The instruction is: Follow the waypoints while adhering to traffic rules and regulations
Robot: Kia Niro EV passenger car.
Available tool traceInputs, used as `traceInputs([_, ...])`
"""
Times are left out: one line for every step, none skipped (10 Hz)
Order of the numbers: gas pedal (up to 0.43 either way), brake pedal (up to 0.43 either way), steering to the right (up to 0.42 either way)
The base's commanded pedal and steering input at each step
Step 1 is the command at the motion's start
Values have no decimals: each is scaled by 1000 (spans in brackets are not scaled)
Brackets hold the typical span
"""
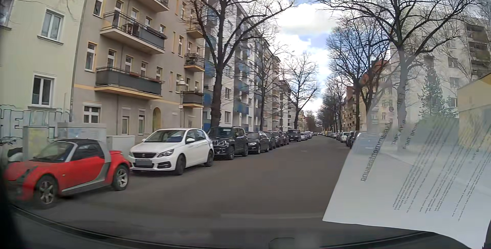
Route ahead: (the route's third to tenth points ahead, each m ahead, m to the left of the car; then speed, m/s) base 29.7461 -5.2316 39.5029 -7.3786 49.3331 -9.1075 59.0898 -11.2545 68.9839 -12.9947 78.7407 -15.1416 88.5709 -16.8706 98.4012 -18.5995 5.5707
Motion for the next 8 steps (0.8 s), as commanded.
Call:
traceInputs([209, 30, 217])
traceInputs([209, 30, 198])
traceInputs([209, 30, 178])
traceInputs([209, 30, 158])
traceInputs([209, 30, 130])
traceInputs([209, 30, 118])
traceInputs([209, 30, 108])
traceInputs([209, 30, 86])
